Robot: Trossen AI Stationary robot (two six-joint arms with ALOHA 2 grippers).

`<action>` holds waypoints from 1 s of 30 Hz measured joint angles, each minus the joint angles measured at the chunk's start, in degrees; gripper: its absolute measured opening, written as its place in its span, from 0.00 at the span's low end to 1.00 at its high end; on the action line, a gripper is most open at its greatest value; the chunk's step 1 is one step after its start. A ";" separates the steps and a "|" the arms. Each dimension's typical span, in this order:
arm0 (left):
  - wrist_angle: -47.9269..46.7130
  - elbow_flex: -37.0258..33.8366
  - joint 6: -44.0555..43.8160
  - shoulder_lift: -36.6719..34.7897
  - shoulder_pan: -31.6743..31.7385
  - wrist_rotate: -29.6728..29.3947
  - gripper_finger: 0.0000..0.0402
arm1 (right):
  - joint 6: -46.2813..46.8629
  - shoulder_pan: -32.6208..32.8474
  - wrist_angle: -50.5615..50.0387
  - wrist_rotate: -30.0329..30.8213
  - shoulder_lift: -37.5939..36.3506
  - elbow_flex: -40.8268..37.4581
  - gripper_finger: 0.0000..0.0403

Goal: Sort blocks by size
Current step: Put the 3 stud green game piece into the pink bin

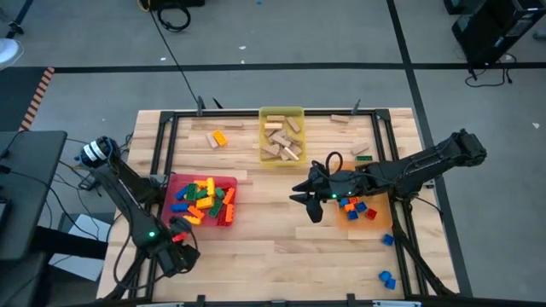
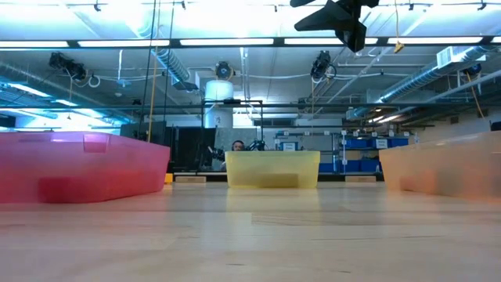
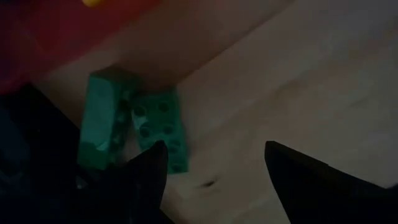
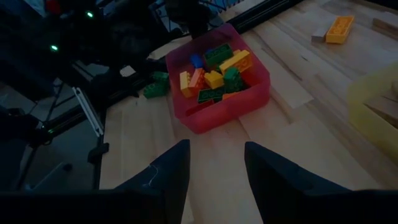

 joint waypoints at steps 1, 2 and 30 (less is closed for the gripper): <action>1.48 -1.45 -0.33 0.00 -0.37 0.89 0.68 | 0.02 0.00 -0.03 0.02 0.00 0.00 0.41; 2.43 -2.67 -1.41 0.00 -0.77 1.43 0.68 | 0.02 0.00 -0.04 0.02 0.00 0.00 0.41; 18.78 -15.10 -11.53 -0.15 -3.97 4.00 0.62 | -0.62 -0.13 -1.22 1.39 0.02 0.00 0.41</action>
